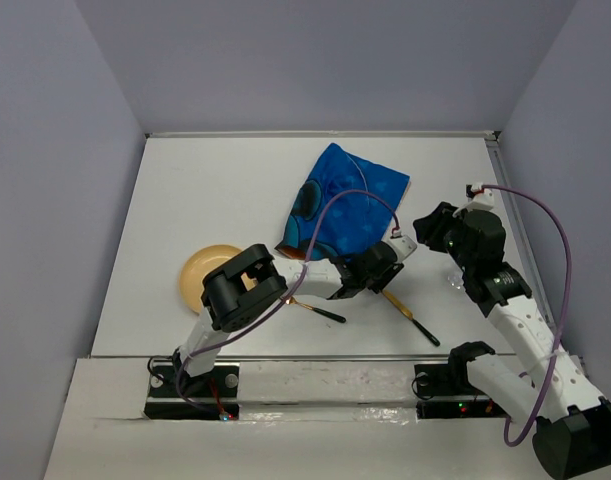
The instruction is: Set the dinner table for one person
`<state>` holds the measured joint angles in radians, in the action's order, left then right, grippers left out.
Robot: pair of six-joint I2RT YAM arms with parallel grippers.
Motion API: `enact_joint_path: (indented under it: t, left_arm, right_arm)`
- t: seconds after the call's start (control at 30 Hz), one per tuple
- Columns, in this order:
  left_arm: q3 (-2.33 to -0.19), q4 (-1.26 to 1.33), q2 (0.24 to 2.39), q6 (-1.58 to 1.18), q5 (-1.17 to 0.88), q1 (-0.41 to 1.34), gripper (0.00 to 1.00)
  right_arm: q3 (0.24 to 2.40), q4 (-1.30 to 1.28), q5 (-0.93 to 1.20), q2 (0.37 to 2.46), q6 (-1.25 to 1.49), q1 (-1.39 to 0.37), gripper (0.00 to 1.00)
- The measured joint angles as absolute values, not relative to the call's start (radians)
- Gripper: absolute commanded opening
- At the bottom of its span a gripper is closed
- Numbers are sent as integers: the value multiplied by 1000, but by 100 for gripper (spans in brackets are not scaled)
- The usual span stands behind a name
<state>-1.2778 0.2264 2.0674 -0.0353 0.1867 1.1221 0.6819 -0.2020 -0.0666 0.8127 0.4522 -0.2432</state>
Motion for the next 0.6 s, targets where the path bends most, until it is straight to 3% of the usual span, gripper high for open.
enact_joint_path:
  t: [0.1, 0.2, 0.33, 0.6]
  left_arm:
    - [-1278, 228, 2070, -35, 188, 1122, 44]
    - [-1279, 238, 2075, -35, 188, 1123, 22]
    - [-1282, 246, 2080, -28, 212, 1125, 1]
    - [-1274, 257, 2078, -25, 250, 1124, 0]
  right_arm:
    - [682, -202, -63, 813, 452, -243, 47]
    - [682, -202, -59, 816, 452, -243, 46]
    - [682, -202, -56, 825, 451, -243, 46]
    - [684, -202, -55, 832, 448, -243, 49]
